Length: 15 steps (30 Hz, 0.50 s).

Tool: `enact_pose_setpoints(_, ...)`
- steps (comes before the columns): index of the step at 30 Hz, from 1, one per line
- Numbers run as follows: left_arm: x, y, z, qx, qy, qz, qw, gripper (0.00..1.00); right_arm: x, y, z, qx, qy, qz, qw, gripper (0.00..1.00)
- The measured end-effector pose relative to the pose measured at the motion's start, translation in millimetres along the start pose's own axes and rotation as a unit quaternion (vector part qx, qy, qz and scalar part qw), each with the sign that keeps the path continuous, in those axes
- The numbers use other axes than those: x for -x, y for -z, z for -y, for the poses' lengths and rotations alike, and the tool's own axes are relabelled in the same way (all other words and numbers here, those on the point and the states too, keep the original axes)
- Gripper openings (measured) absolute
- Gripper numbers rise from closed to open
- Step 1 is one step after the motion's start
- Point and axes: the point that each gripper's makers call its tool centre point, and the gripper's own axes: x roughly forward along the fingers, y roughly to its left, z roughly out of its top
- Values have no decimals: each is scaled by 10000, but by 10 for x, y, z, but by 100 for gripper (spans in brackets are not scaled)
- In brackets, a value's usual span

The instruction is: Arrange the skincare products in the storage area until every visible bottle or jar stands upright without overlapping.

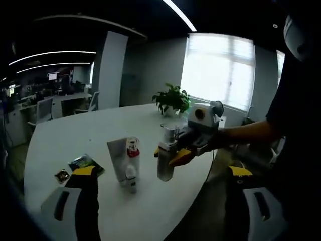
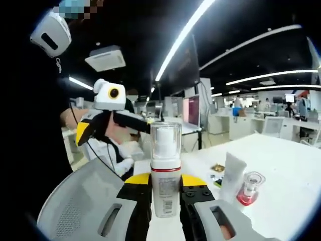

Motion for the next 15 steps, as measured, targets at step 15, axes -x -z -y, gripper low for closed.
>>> enact_pose_setpoints(15, 57, 214, -343, 152, -429, -49, 9990, 98, -26, 564, 487, -159, 348, -287, 9989, 12)
